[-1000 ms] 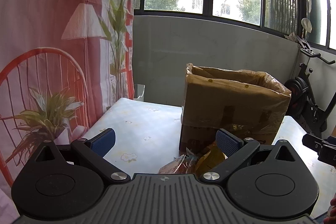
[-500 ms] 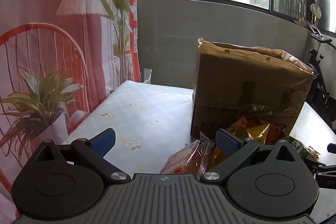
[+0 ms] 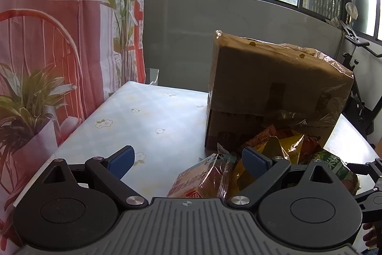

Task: Organize snacks
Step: 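Move the right tool toward the green rice-cracker bag while the left approaches the bread loaf, then close the right tool on the green rice-cracker bag while the left grasps the bread loaf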

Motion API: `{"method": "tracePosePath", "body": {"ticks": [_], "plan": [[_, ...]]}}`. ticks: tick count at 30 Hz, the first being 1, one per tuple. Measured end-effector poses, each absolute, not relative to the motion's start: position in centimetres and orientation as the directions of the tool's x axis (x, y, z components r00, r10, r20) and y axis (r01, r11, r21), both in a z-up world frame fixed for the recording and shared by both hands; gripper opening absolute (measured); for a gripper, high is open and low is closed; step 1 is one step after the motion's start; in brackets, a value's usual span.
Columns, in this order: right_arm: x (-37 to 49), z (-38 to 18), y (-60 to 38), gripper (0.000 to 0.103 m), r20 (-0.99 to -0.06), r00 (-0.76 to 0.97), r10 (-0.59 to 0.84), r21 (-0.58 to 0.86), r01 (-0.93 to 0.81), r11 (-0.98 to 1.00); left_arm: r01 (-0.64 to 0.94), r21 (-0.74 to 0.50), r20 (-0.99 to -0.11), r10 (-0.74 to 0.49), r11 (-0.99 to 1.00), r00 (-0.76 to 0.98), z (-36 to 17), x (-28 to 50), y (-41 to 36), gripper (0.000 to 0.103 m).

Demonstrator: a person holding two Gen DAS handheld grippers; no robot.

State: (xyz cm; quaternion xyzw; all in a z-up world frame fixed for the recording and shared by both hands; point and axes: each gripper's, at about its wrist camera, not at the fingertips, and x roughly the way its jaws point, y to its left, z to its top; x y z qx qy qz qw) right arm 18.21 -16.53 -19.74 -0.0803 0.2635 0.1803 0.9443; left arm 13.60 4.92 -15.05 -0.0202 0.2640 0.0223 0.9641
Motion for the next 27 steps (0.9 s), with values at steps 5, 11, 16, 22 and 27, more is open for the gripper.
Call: {"method": "tracePosePath", "body": {"ticks": [5, 11, 16, 22, 27], "plan": [[18.5, -20.7, -16.2, 0.103, -0.516, 0.802, 0.302, -0.079, -0.396, 0.915, -0.043, -0.023, -0.527, 0.024, 0.999, 0.849, -15.5, 14.1, 4.9, 0.098], [18.3, -21.0, -16.0, 0.103, -0.535, 0.794, 0.289, -0.068, -0.381, 0.922, -0.025, -0.015, -0.532, 0.013, 1.000, 0.847, -15.8, 14.3, 4.6, 0.097], [18.4, -21.3, -16.2, 0.102, -0.545, 0.792, 0.276, -0.079, -0.375, 0.923, -0.015, 0.006, -0.531, 0.016, 1.000, 0.847, -16.2, 14.3, 4.3, 0.095], [17.4, -21.2, -16.6, 0.091, -0.512, 0.813, 0.276, -0.086, -0.369, 0.925, -0.006, 0.014, -0.546, 0.013, 1.000, 0.837, -16.7, 14.5, 4.3, 0.087], [17.1, -20.8, -17.7, 0.083, -0.500, 0.821, 0.274, -0.022, -0.328, 0.944, 0.034, 0.005, -0.561, -0.025, 0.999, 0.827, -17.2, 14.6, 4.1, 0.086]]}}
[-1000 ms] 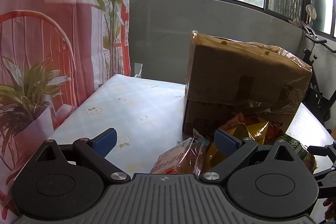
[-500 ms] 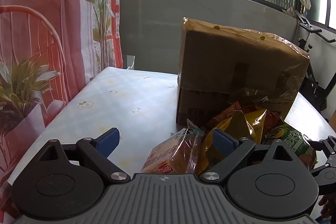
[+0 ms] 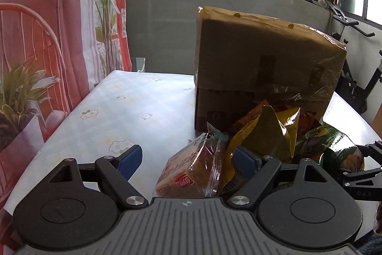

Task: Organize snacks
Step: 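Close the right tool on the green rice-cracker bag while the left grasps the bread loaf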

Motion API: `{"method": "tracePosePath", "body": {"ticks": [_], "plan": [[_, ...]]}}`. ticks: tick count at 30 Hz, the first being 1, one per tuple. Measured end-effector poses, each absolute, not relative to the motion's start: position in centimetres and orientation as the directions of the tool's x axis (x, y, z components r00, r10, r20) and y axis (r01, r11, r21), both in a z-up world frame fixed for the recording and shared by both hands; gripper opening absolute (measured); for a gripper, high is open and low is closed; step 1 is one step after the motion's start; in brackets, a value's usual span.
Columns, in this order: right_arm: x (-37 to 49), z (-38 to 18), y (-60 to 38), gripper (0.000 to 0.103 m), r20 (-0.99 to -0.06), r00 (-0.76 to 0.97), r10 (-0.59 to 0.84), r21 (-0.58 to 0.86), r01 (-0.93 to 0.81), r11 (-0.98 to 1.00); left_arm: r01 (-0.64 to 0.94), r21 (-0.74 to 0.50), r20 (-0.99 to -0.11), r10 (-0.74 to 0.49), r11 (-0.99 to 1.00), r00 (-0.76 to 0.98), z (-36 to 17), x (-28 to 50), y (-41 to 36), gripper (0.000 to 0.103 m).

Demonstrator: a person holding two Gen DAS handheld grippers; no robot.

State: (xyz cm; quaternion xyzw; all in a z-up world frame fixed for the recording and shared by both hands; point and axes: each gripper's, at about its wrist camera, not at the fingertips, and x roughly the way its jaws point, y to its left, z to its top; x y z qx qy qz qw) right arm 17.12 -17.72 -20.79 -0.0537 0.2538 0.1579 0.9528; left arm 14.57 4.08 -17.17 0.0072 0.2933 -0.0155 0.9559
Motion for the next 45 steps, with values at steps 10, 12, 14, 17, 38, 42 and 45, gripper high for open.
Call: {"method": "tracePosePath", "body": {"ticks": [10, 12, 14, 17, 38, 42, 45], "plan": [[16.5, -20.4, -18.4, 0.081, -0.460, 0.842, 0.282, 0.020, -0.308, 0.951, 0.084, 0.073, -0.598, -0.023, 0.994, 0.801, -19.1, 15.3, 3.5, 0.082], [16.5, -20.4, -18.5, 0.081, -0.454, 0.846, 0.280, 0.024, -0.303, 0.953, 0.094, 0.098, -0.605, -0.015, 0.991, 0.796, -19.5, 15.5, 3.3, 0.080], [16.5, -20.4, -18.7, 0.081, -0.447, 0.849, 0.280, 0.031, -0.298, 0.954, 0.102, 0.109, -0.613, -0.014, 0.989, 0.790, -19.8, 15.6, 3.2, 0.079], [16.3, -20.5, -18.9, 0.081, -0.439, 0.854, 0.278, 0.041, -0.290, 0.956, 0.115, 0.114, -0.627, -0.018, 0.987, 0.779, -20.2, 15.5, 3.1, 0.078], [15.5, -20.5, -19.2, 0.081, -0.400, 0.873, 0.278, 0.053, -0.281, 0.958, 0.045, 0.093, -0.539, 0.013, 0.995, 0.842, -18.7, 14.9, 5.2, 0.041], [15.4, -20.7, -19.2, 0.081, -0.401, 0.872, 0.281, 0.062, -0.280, 0.958, 0.016, 0.061, -0.528, 0.019, 0.998, 0.849, -18.0, 14.8, 6.4, 0.041], [15.4, -20.6, -19.2, 0.081, -0.399, 0.872, 0.285, 0.062, -0.284, 0.957, -0.008, 0.043, -0.535, 0.030, 0.999, 0.844, -17.9, 14.8, 6.8, 0.040]]}}
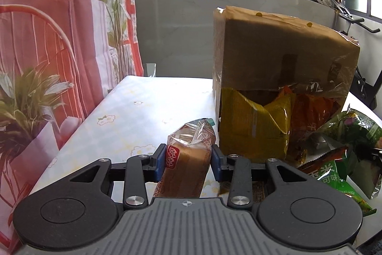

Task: Organize snacks
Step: 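Close the right tool on the green rice-cracker bag while the left grasps the bread loaf, then lift the green bag with the right tool while the left lifts the bread loaf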

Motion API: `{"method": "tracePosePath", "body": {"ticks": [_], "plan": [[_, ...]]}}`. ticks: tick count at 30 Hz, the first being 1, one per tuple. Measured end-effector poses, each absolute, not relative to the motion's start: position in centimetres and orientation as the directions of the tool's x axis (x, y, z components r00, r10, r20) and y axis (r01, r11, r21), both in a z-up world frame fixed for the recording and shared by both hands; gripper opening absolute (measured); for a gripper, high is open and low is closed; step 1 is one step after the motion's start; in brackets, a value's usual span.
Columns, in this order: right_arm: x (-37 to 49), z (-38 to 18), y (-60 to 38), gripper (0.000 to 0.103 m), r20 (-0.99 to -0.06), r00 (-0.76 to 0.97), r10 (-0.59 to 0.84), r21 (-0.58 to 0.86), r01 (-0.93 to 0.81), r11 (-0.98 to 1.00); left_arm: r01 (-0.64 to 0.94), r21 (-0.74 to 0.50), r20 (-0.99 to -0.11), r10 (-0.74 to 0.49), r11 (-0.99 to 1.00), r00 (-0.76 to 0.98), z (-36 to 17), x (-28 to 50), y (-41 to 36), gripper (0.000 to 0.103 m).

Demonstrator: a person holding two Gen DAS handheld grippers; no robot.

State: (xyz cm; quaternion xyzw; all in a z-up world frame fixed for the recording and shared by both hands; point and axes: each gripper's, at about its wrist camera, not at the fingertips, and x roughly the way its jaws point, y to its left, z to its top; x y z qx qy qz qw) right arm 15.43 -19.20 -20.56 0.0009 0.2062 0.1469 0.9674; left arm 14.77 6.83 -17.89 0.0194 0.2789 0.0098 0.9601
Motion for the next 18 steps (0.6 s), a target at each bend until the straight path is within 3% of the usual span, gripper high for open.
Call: {"method": "tracePosePath", "body": {"ticks": [7, 18], "plan": [[15.2, -20.5, -19.5, 0.081, -0.393, 0.874, 0.287, 0.065, -0.285, 0.956, -0.035, 0.006, -0.509, 0.034, 0.999, 0.860, -17.0, 14.2, 7.8, 0.040], [15.1, -20.5, -19.5, 0.081, -0.393, 0.872, 0.292, 0.067, -0.290, 0.955, -0.012, 0.064, -0.591, 0.048, 0.998, 0.806, -19.5, 15.5, 7.4, 0.045]]}}
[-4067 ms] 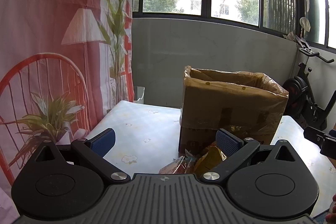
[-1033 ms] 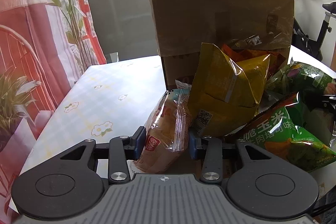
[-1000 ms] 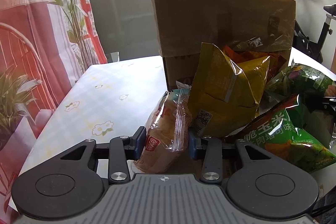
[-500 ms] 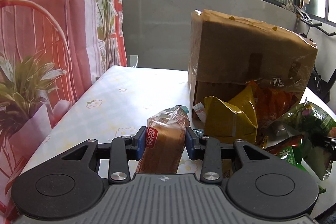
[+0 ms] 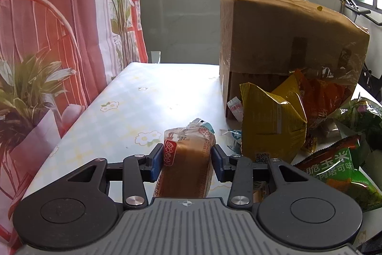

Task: Organize snacks
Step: 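Lift the green bag with the right tool while the left lifts the bread loaf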

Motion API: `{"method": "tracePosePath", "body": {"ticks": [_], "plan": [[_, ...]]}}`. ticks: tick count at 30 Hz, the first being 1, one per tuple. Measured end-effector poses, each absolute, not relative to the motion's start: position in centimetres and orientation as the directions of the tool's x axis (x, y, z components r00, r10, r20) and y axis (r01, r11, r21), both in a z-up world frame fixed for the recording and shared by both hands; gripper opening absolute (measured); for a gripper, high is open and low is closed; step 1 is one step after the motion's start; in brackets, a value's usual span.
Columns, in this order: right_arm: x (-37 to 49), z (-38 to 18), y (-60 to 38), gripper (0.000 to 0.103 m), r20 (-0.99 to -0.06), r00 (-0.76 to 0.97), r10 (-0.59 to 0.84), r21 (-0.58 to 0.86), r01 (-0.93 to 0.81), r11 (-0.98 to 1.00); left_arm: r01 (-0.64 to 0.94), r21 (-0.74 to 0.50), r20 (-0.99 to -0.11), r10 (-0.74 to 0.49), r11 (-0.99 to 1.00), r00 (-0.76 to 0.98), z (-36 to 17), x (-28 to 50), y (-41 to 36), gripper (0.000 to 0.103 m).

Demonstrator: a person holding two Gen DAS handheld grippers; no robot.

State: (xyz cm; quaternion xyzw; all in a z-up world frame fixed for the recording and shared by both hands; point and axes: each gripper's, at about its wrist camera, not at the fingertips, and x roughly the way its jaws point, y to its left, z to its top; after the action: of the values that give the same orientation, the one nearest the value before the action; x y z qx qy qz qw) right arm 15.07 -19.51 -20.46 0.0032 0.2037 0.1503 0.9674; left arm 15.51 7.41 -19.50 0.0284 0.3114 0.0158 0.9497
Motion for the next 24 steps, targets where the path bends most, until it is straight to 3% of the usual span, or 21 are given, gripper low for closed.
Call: {"method": "tracePosePath", "body": {"ticks": [4, 8, 24], "plan": [[15.2, -20.4, -19.5, 0.081, -0.399, 0.868, 0.296, 0.070, -0.293, 0.954, 0.009, 0.049, -0.650, 0.025, 0.999, 0.760, -21.0, 16.1, 7.4, 0.046], [15.3, -20.4, -19.7, 0.081, -0.401, 0.867, 0.298, 0.076, -0.293, 0.953, 0.000, 0.048, -0.645, 0.031, 0.999, 0.763, -21.2, 15.9, 7.7, 0.043], [13.9, -17.8, -20.7, 0.080, -0.302, 0.911, 0.281, 0.091, -0.266, 0.960, -0.012, -0.101, -0.500, -0.041, 0.995, 0.865, -13.5, 14.2, 9.0, 0.041]]}}
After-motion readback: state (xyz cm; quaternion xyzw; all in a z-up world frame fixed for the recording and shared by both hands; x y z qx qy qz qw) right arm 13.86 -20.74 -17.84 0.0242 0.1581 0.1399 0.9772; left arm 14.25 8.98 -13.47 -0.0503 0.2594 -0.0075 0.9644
